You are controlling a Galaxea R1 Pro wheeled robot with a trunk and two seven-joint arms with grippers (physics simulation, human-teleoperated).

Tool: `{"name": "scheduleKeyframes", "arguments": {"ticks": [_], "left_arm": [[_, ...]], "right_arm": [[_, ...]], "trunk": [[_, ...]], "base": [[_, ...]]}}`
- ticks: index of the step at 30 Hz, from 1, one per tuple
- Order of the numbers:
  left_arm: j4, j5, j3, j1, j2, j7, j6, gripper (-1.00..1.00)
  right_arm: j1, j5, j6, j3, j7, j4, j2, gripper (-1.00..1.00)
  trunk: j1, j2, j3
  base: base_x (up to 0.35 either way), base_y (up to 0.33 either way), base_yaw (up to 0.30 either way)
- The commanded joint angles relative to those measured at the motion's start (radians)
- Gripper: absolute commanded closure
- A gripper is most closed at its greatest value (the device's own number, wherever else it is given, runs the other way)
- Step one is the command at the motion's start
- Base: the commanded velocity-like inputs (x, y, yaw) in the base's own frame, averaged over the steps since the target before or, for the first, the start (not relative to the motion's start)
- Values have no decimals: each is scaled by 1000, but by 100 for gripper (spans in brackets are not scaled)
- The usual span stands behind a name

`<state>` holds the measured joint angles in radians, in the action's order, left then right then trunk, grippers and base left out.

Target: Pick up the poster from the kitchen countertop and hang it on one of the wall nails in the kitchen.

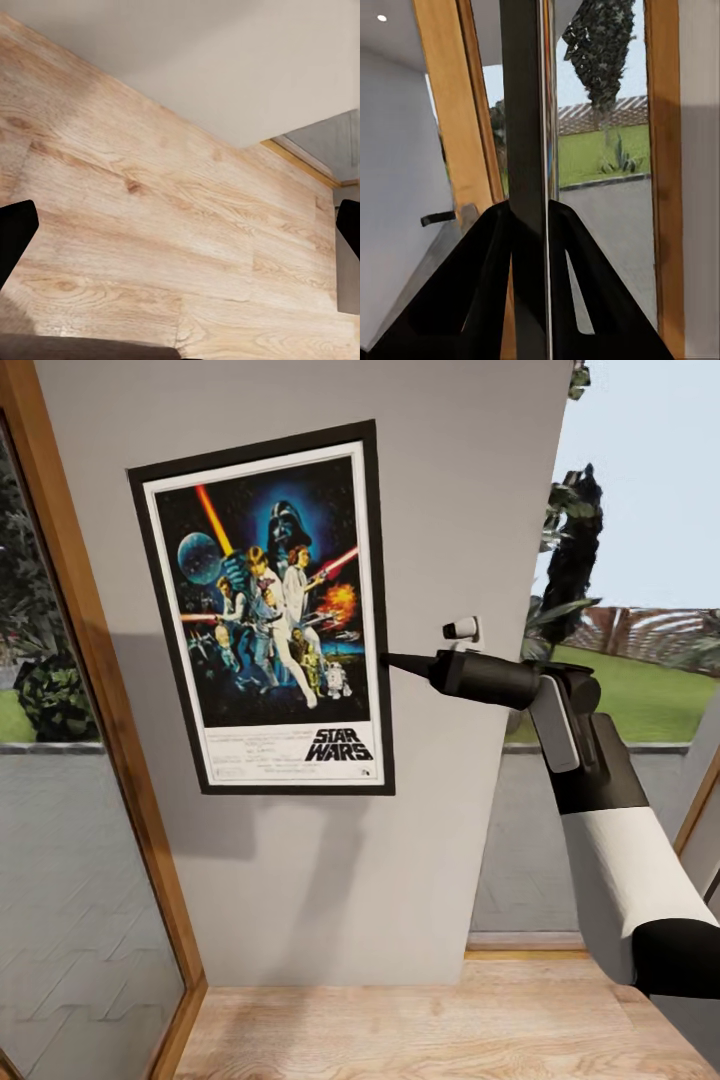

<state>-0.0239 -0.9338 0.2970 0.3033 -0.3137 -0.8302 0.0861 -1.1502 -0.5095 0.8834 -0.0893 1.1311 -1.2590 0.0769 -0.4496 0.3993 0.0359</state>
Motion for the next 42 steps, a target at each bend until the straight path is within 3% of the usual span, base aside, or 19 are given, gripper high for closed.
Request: {"name": "scheduleKeyframes", "arguments": {"ticks": [1,12,42], "left_arm": [[1,-3,8,0,0,-1,9,-100],[1,-3,8,0,0,-1,9,-100],[1,-3,8,0,-1,-1,9,-100]], "right_arm": [[0,-6,6,-1,0,0,3,100],[0,-5,5,-1,1,-21,18,100],[0,-10,-29,5,-1,-22,16,100]], "trunk": [[0,1,0],[0,1,0],[0,1,0]], "base": [[0,0,0],[0,0,0],[14,0,0]]}}
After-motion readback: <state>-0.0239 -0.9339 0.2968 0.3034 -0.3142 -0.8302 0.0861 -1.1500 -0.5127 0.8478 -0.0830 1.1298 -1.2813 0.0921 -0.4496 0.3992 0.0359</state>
